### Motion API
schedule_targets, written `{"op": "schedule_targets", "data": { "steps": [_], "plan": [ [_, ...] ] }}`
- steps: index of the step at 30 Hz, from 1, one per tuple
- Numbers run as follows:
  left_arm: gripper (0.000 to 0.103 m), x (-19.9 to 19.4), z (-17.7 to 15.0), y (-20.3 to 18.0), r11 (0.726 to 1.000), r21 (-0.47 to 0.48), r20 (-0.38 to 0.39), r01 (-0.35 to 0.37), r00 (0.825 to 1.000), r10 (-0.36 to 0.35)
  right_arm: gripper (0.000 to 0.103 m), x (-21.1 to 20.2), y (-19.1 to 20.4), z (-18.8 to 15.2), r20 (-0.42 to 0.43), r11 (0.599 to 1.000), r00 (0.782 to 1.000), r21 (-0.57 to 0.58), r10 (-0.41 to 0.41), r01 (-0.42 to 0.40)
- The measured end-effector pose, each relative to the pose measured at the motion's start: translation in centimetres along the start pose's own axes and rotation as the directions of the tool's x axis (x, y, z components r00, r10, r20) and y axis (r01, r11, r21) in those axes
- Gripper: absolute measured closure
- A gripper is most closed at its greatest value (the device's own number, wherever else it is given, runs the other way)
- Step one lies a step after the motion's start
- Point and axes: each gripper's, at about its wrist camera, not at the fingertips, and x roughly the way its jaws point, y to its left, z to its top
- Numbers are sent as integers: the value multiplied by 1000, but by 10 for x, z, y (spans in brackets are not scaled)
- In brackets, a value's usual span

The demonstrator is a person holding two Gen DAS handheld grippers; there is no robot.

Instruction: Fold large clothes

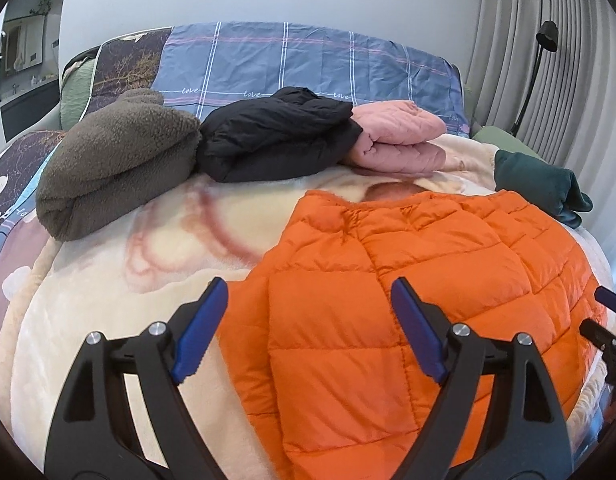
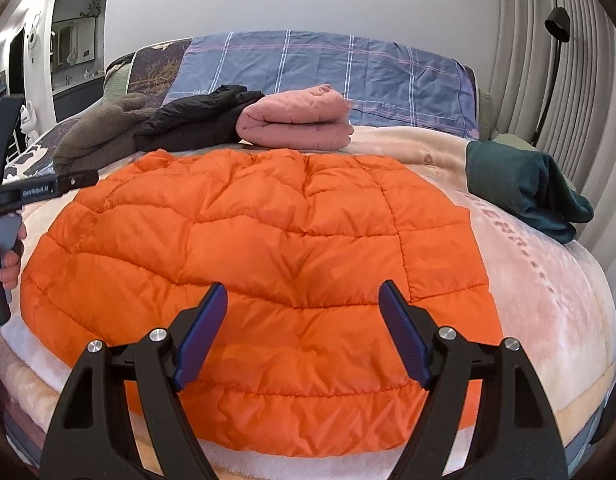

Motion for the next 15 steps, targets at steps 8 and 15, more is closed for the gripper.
{"op": "schedule_targets", "data": {
  "steps": [8, 15],
  "plan": [
    [18, -3, -9, 29, 997, -72, -29, -16, 999, 14, 24, 13, -5, 40, 0, 997, 997, 24, 71, -71],
    [17, 0, -30, 61, 982, -179, -108, 56, 991, -76, 24, 60, 5, 85, -47, 991, 990, 33, 133, -132]
  ]
}}
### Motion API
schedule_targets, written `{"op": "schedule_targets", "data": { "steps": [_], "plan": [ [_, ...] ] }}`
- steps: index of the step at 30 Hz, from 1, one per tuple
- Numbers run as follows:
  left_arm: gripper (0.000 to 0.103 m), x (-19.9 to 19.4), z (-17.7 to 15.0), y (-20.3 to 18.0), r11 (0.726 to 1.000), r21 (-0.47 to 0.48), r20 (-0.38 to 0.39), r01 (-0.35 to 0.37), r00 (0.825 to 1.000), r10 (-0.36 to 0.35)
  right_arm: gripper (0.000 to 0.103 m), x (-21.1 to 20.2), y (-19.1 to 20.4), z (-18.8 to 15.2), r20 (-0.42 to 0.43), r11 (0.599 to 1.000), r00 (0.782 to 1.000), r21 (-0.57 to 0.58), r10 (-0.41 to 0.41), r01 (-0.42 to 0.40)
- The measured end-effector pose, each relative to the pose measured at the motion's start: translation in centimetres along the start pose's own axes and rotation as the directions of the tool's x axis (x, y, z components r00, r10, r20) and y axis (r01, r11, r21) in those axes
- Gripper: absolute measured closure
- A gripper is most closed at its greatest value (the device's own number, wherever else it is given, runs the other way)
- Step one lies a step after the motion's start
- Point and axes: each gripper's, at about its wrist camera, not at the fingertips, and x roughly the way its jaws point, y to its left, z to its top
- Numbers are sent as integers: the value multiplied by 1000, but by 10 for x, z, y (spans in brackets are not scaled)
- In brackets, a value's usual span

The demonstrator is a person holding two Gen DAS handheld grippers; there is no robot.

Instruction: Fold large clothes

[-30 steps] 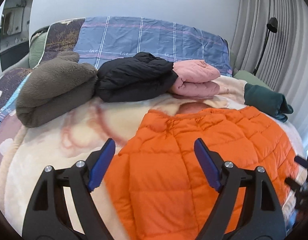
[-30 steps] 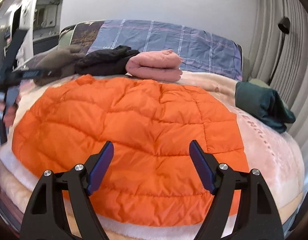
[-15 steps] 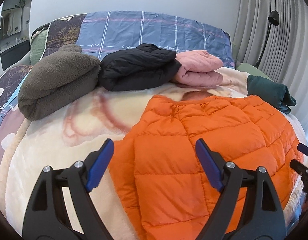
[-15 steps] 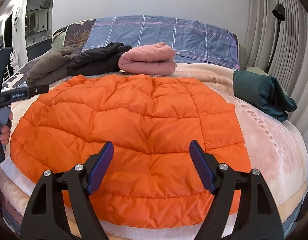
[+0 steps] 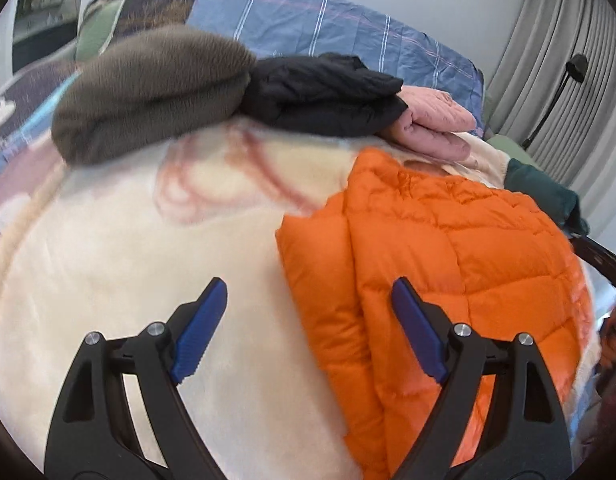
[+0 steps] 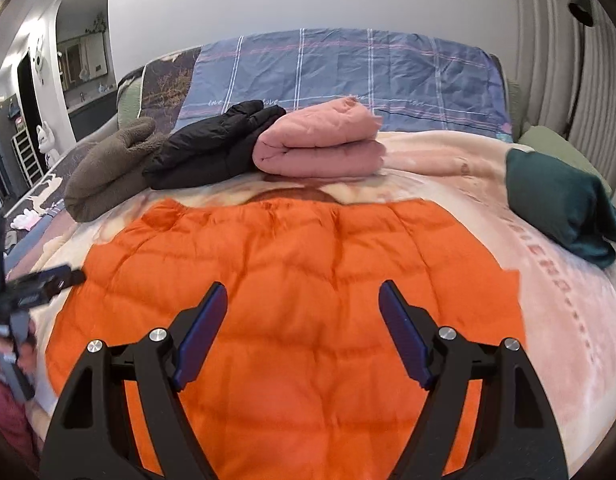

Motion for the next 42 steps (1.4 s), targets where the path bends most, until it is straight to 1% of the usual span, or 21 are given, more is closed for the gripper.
{"op": "schedule_targets", "data": {
  "steps": [2, 4, 6, 8, 10, 12, 13, 14, 15, 17, 20, 23, 27, 31, 32, 33, 34, 35, 37, 40, 42],
  "plan": [
    [17, 1, -4, 5, 997, -32, -20, 65, 998, -66, 24, 18, 4, 11, -27, 1000, 999, -3, 18, -19],
    [17, 3, -6, 7, 988, -61, -33, 143, 989, -146, 26, 32, 5, 20, -43, 1000, 999, -1, 23, -23],
    [17, 6, -7, 6, 971, -83, -48, 225, 972, -229, 31, 49, 5, 32, -60, 1000, 998, 4, 20, -20],
    [17, 11, -8, 1, 963, -81, -67, 257, 963, -262, 44, 65, 4, 41, -84, 1000, 996, 23, 20, -18],
    [17, 17, -9, -6, 962, -66, -92, 266, 958, -271, 53, 80, 0, 48, -113, 999, 993, 42, 17, -13],
    [18, 24, -9, -10, 962, -59, -118, 267, 955, -272, 54, 98, -5, 49, -148, 998, 989, 63, 13, -3],
    [18, 28, -9, -10, 959, -67, -129, 276, 950, -283, 54, 108, -7, 46, -175, 998, 984, 66, 13, -2],
    [20, 31, -10, -9, 956, -76, -136, 283, 947, -291, 51, 122, -9, 41, -216, 998, 976, 67, 24, -10],
    [22, 35, -11, -8, 950, -94, -146, 297, 940, -308, 49, 135, -11, 31, -232, 997, 972, 69, 43, -27],
    [24, 39, -11, -5, 937, -124, -149, 327, 928, -343, 47, 140, -11, 23, -205, 997, 978, 70, 47, -33],
    [26, 42, -11, -7, 934, -122, -154, 336, 923, -352, 47, 140, -8, 17, -182, 998, 983, 57, 36, -26],
    [28, 45, -9, -9, 927, -131, -161, 352, 915, -371, 46, 140, -10, 14, -174, 997, 983, 69, 53, -41],
    [33, 50, -2, -11, 911, -155, -179, 382, 896, -406, 46, 142, -14, 16, -166, 996, 984, 74, 61, -50],
    [43, 54, 9, -14, 890, -172, -192, 423, 872, -451, 46, 143, -15, 16, -162, 996, 985, 76, 66, -54],
    [50, 54, 11, -14, 885, -176, -194, 432, 866, -461, 46, 143, -15, 16, -161, 996, 985, 77, 67, -55],
    [54, 55, 13, -16, 879, -180, -196, 443, 859, -473, 46, 143, -15, 16, -161, 995, 985, 78, 67, -55],
    [62, 54, 16, -18, 872, -179, -196, 456, 852, -485, 46, 143, -16, 15, -161, 995, 985, 79, 68, -56],
    [67, 50, 18, -22, 872, -165, -194, 462, 851, -488, 46, 143, -16, 15, -160, 995, 985, 79, 69, -57],
    [71, 37, 24, -30, 876, -113, -181, 468, 858, -481, 46, 143, -15, 15, -158, 995, 985, 77, 69, -57],
    [73, 14, 34, -40, 868, -59, -151, 493, 855, -496, 46, 143, -14, 15, -157, 996, 985, 72, 67, -56],
    [74, 7, 43, -47, 864, -33, -143, 503, 853, -502, 46, 142, -14, 15, -157, 996, 985, 71, 67, -57]
  ]
}}
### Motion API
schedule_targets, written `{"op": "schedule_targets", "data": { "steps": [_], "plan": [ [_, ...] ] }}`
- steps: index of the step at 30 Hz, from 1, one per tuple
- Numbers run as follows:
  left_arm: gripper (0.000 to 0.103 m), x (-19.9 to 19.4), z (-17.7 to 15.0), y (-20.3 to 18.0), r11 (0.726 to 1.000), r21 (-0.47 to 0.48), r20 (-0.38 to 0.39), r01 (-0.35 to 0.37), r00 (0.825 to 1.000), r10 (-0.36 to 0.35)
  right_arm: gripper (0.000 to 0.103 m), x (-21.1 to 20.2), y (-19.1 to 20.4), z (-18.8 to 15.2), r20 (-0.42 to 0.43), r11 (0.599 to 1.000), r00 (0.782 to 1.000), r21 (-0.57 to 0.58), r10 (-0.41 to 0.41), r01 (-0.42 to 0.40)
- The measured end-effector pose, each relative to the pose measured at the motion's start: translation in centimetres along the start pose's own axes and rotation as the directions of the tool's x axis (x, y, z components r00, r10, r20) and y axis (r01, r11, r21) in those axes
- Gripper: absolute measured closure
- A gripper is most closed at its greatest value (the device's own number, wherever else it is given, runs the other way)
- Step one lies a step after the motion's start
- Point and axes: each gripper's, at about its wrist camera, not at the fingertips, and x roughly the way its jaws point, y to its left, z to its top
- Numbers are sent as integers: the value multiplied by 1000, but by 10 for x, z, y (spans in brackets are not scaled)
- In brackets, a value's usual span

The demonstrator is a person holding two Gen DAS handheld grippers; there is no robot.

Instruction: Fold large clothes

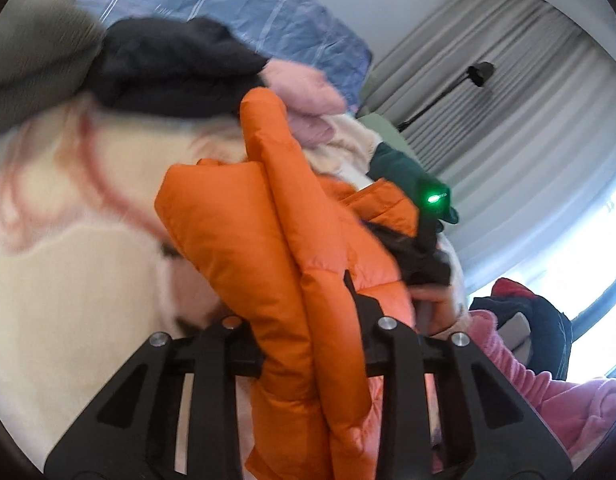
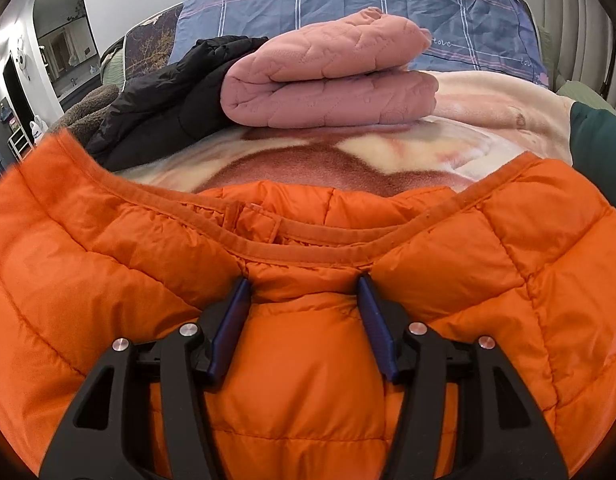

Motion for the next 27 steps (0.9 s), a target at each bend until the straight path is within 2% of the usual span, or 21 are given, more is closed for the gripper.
{"op": "schedule_targets", "data": {
  "steps": [3, 8, 12, 19, 22, 27],
  "plan": [
    [76, 3, 12, -20, 999, 50, -3, 0, 1000, 0, 46, 0, -1, 1, -2, 1000, 1000, 2, 5, -5],
    [76, 5, 32, -55, 993, 97, -7, 60, 998, -60, 45, -1, -4, 2, -6, 999, 1000, 13, 30, -30],
    [76, 17, 47, -84, 988, 123, -61, 92, 995, -85, 45, -2, -9, 2, 1, 997, 998, 33, 64, -64],
    [72, 56, 70, -135, 983, 179, -187, 50, 982, -16, 45, -5, -17, 3, 2, 992, 994, 63, 112, -112],
    [72, 69, 78, -145, 988, 148, -213, 36, 977, -4, 45, -17, -23, 7, -11, 988, 990, 74, 139, -138],
    [72, 79, 81, -151, 991, 131, -221, 5, 975, 25, 45, -82, -49, 0, 84, 983, 986, 100, 146, -154]
  ]
}}
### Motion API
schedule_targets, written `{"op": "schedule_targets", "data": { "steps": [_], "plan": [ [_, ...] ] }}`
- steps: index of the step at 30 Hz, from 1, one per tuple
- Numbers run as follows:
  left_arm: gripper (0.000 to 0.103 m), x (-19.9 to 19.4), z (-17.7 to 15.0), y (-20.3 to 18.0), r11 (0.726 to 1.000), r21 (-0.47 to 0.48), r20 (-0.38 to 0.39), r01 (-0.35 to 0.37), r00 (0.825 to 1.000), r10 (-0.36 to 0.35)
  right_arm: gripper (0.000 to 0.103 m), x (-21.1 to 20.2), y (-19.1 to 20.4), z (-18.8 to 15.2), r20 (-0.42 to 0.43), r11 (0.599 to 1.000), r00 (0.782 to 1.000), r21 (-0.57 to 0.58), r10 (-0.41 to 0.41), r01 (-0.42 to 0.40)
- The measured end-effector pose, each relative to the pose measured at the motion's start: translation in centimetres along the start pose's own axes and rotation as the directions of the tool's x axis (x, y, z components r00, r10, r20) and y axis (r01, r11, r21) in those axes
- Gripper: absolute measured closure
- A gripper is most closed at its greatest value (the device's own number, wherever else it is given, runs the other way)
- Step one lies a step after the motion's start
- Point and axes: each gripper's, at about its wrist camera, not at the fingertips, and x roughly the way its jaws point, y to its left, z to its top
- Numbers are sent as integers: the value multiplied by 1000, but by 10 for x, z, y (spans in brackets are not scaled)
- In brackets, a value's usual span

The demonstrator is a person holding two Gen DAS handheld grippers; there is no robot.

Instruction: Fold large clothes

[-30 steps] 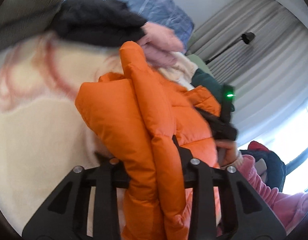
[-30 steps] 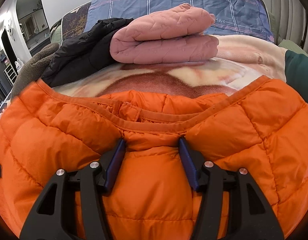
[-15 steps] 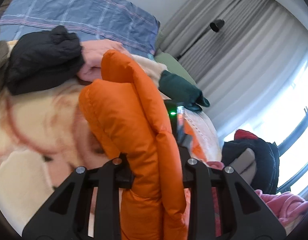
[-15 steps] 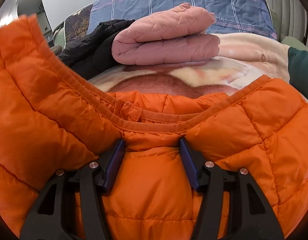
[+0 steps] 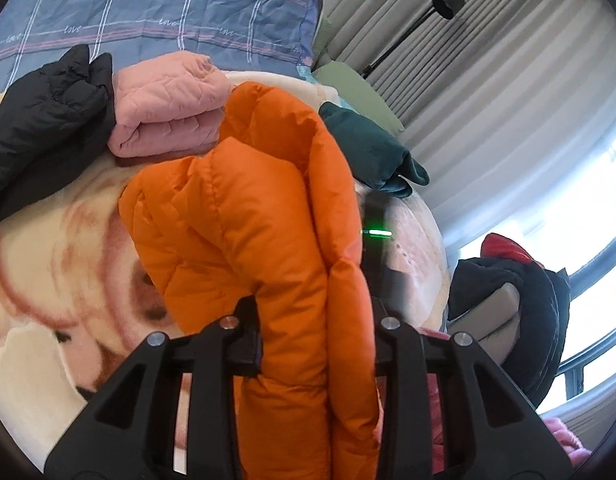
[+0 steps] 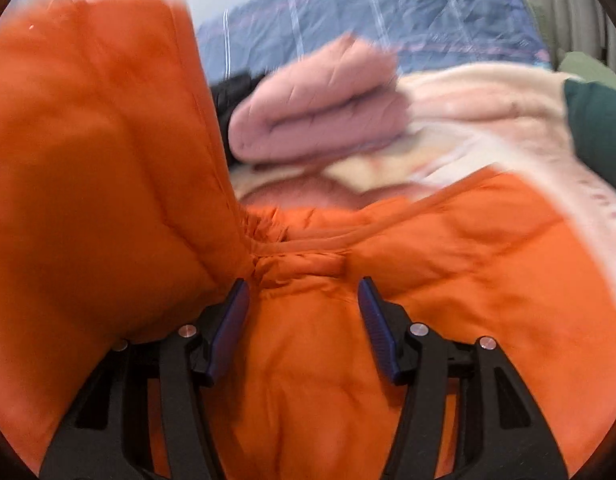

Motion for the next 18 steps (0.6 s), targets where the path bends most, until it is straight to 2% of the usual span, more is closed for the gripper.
{"op": "schedule_targets", "data": {
  "steps": [3, 5, 6, 8, 10, 13, 15, 18],
  "plan": [
    [71, 3, 2, -4, 1000, 4, -9, -10, 1000, 10, 47, -37, -6, -19, 26, 998, 998, -16, 62, -62],
    [71, 5, 4, -8, 1000, 8, -13, -14, 1000, 14, 58, -43, -3, -38, -19, 993, 993, -37, 113, -113],
    [71, 7, 5, -11, 1000, 12, -17, -13, 1000, 13, 60, -36, 1, -52, -75, 989, 987, -36, 141, -144],
    [70, 13, 6, -17, 1000, 21, -27, -5, 1000, 6, 62, -16, 7, -69, -134, 986, 978, -21, 162, -166],
    [70, 24, 7, -23, 1000, 26, -45, -9, 999, 10, 62, -4, 15, -76, -107, 987, 983, -51, 147, -153],
    [69, 50, 8, -33, 999, 27, -86, -42, 995, 44, 62, 3, 12, -75, -100, 980, 975, -22, 196, -199],
    [68, 62, 10, -37, 1000, 8, -106, -24, 994, 25, 65, -3, 6, -77, -92, 977, 973, -2, 213, -214],
    [68, 73, 13, -46, 999, 19, -117, -28, 993, 30, 66, -30, -1, -84, -61, 986, 984, -9, 165, -166]
  ]
}}
